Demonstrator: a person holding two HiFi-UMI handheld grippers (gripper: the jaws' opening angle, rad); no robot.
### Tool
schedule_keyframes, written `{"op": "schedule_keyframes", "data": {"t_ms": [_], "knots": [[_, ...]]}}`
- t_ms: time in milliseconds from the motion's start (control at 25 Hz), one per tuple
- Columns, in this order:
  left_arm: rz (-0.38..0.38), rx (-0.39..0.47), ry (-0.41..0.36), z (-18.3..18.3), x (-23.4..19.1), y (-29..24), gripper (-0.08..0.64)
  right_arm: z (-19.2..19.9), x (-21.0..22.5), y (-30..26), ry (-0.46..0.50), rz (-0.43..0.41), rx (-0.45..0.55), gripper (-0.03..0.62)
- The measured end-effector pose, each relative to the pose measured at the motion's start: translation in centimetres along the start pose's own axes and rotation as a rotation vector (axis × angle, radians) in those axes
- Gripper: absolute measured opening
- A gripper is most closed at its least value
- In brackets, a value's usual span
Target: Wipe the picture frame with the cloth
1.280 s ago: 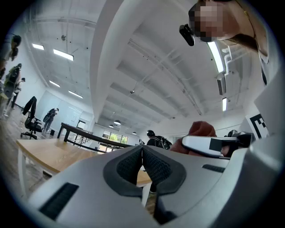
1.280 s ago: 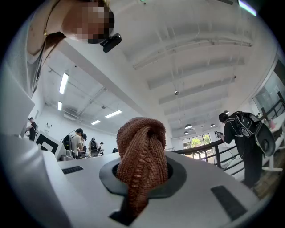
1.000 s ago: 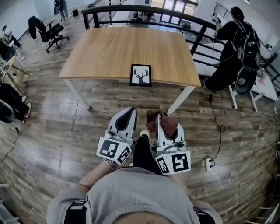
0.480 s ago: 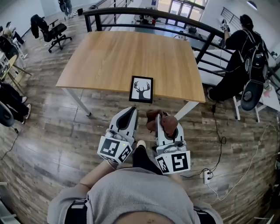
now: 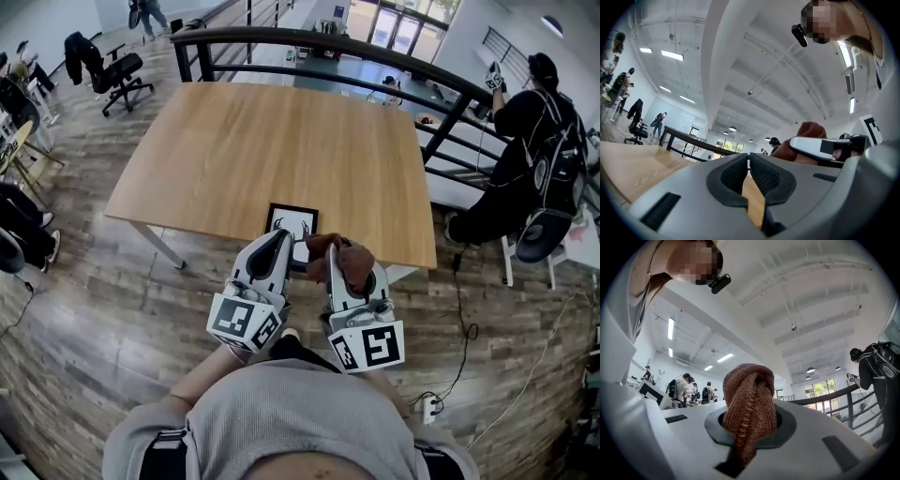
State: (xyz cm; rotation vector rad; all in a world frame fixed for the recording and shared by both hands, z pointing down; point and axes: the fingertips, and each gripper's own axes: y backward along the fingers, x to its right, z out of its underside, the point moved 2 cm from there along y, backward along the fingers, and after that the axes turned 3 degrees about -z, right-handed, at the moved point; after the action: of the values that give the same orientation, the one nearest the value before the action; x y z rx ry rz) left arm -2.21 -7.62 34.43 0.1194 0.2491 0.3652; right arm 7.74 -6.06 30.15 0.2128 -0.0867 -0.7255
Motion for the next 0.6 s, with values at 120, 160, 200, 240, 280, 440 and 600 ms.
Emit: {"op": "schedule_keyframes", "data": {"t_ms": [120,160,200,240,280,440,600], "knots": [[-0.019,0.004,0.004,0.0,-1.1,-2.6,0.009,0.2,1.9,-2.4,-0.001,-0.022,-0.002,0.046],[-0.025,-0.001,0.004,0.2,-1.4,-3.2,0.009,0.3,2.4,-2.9,-0.003,-0.026,-0.003,0.046],[-0.029,-0.011,0.004,0.4,-1.7,-3.8,0.009,0.4,3.0,-3.5,-0.005,-0.027,-0.003,0.046],[-0.03,-0.024,0.003,0.6,-2.1,-4.4,0.009,0.5,3.5,-4.0,-0.008,-0.026,-0.003,0.046],[-0.027,-0.038,0.003,0.9,-2.4,-5.0,0.009,0.7,3.9,-4.5,-0.013,-0.025,-0.005,0.046],[0.025,-0.084,0.017,1.5,-3.3,-6.2,0.009,1.6,4.2,-6.0,-0.025,-0.024,-0.02,0.046],[0.047,-0.142,0.02,2.3,-4.1,-7.1,0.009,1.9,4.3,-7.0,-0.035,-0.007,-0.023,0.046]]}}
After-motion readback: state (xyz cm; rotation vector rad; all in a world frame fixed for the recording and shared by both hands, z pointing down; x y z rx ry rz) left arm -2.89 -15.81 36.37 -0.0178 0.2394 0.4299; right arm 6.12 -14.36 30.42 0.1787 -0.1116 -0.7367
